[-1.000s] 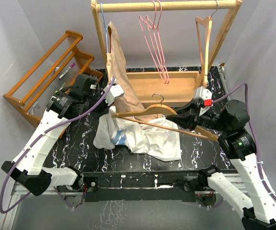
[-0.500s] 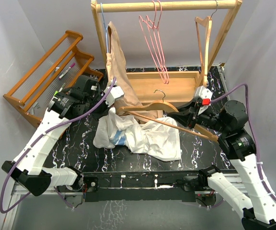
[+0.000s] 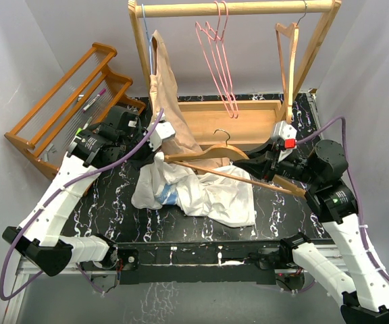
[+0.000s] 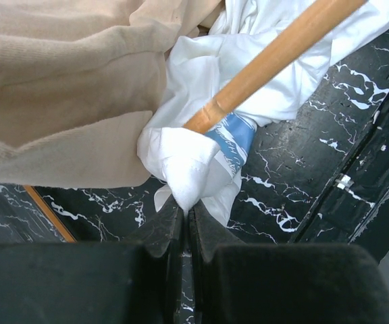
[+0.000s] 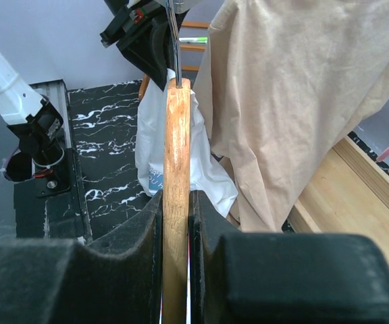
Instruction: Place the t-shirt on the hanger
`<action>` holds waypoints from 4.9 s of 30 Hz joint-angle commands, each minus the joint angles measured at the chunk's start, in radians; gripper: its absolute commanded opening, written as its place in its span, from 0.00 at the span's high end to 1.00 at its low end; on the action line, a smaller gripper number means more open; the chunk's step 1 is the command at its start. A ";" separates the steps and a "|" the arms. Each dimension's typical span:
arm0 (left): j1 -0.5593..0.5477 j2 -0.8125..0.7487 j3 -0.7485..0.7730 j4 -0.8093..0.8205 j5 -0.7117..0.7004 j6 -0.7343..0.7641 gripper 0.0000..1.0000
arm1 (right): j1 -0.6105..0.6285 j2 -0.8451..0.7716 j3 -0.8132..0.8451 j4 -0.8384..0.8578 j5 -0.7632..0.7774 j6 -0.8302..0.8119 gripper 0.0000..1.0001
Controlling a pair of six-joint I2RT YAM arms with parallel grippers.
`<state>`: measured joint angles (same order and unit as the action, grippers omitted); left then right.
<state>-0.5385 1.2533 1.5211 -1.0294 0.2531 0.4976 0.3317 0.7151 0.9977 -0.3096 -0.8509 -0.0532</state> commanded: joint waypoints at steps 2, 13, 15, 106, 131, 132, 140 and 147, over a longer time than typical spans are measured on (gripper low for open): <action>0.005 -0.010 0.023 -0.028 0.055 0.006 1.00 | 0.001 -0.006 -0.023 0.163 -0.053 0.052 0.92; 0.005 -0.001 0.057 -0.043 0.076 0.009 1.00 | 0.001 0.003 -0.057 0.254 -0.104 0.082 0.92; 0.005 0.002 0.072 -0.050 0.093 0.003 1.00 | 0.001 0.008 -0.072 0.295 -0.121 0.100 0.92; 0.004 0.267 0.625 -0.093 0.305 0.047 1.00 | 0.001 0.191 -0.009 0.830 -0.249 0.419 0.92; 0.002 0.290 0.769 -0.082 0.441 -0.019 1.00 | 0.001 0.328 -0.068 1.041 -0.296 0.528 0.92; 0.002 0.287 0.765 -0.080 0.433 -0.011 1.00 | 0.000 0.328 -0.068 1.048 -0.308 0.534 0.92; 0.002 0.193 0.543 -0.023 0.344 0.043 1.00 | 0.001 0.348 -0.087 1.187 -0.333 0.639 0.92; 0.002 0.105 0.480 -0.007 0.187 0.056 1.00 | 0.001 0.315 -0.072 1.000 -0.286 0.511 0.92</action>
<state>-0.5343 1.4521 2.0171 -1.0893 0.5606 0.5186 0.3225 1.0950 0.8986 0.7704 -1.1767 0.5495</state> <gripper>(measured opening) 0.013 0.165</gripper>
